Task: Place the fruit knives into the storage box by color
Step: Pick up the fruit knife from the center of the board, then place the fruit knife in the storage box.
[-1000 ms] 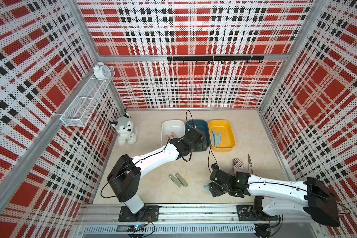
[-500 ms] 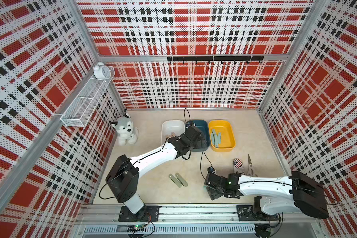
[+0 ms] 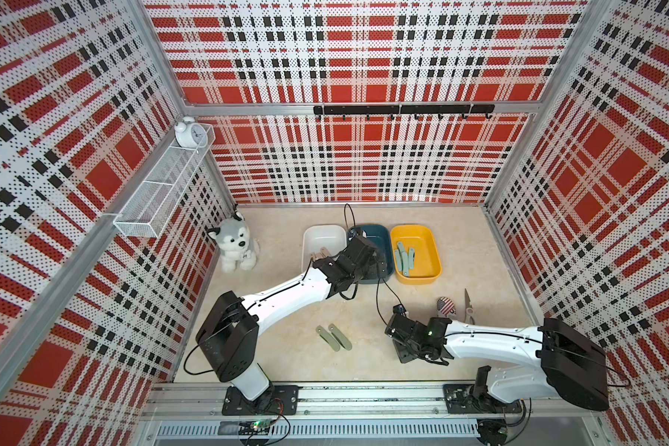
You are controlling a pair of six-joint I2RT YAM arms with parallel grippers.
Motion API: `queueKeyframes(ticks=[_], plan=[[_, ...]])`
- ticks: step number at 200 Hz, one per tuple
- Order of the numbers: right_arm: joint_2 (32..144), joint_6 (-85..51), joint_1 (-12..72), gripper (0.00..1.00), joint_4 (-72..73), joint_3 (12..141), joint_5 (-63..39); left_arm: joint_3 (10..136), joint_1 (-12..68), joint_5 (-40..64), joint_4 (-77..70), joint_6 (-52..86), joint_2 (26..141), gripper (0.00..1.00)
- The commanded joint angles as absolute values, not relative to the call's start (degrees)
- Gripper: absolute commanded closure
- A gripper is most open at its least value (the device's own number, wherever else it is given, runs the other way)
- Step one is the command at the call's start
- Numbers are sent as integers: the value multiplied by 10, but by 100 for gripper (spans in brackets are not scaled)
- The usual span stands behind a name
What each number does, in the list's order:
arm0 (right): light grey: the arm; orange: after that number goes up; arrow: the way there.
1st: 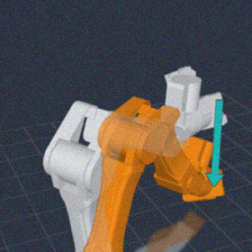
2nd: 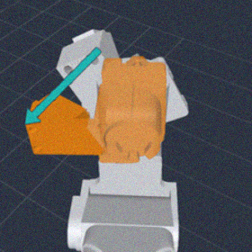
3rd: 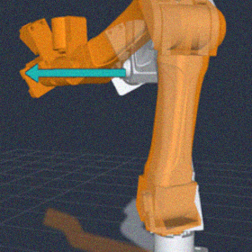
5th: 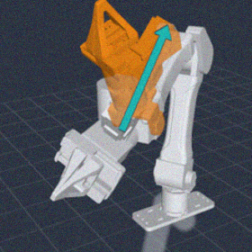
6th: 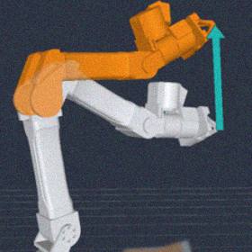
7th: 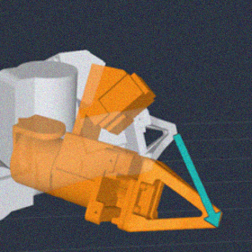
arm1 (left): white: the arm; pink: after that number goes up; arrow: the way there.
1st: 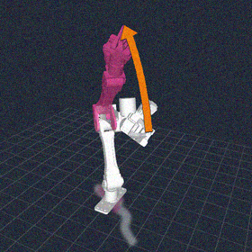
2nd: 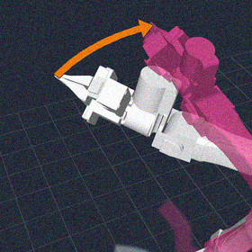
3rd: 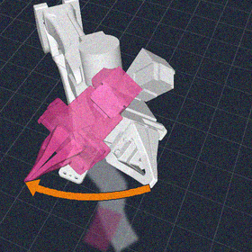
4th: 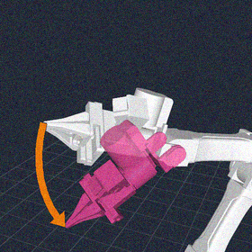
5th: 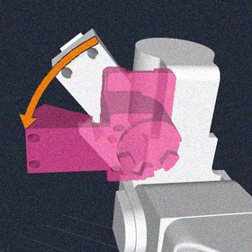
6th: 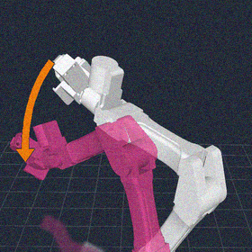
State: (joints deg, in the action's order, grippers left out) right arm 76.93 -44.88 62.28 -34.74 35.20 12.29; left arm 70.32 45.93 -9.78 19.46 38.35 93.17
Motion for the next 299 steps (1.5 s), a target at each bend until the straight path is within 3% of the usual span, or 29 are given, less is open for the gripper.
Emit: queueKeyframes(ticks=[1,45,87,145,201,255,299], plan=[[764,-460,620,51,-356,345,121,707,457,-86,179,381,938,2],[771,-474,620,68,-349,334,106,714,455,-91,179,378,935,2],[781,-470,609,74,-358,351,115,710,453,-92,179,378,930,2],[757,-439,568,74,-395,412,144,710,451,-87,179,383,918,2],[750,-342,444,74,-399,526,139,705,437,-80,179,388,908,2],[858,-220,282,74,-335,649,103,736,420,-61,200,381,924,2],[1004,-193,232,72,-312,744,100,723,412,-61,211,381,918,2]])
